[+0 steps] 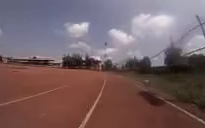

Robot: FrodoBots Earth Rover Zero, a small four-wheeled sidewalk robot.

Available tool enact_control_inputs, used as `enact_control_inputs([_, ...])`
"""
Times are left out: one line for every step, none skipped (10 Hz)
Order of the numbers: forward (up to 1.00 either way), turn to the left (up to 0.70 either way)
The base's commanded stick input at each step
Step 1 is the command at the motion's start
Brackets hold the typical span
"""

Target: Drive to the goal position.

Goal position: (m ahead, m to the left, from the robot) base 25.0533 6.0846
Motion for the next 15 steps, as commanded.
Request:
enact_control_inputs([0.7,0.0])
enact_control_inputs([0.7,0.0])
enact_control_inputs([0.7,0.0])
enact_control_inputs([0.7,0.0])
enact_control_inputs([0.7,0.0])
enact_control_inputs([0.7,0.0])
enact_control_inputs([0.7,0.0])
enact_control_inputs([0.7,0.0])
enact_control_inputs([0.7,0.0])
enact_control_inputs([0.7,0.0])
enact_control_inputs([0.7,0.0])
enact_control_inputs([0.7,0.0])
enact_control_inputs([0.7,0.0])
enact_control_inputs([0.7,0.0])
enact_control_inputs([0.7,0.0])
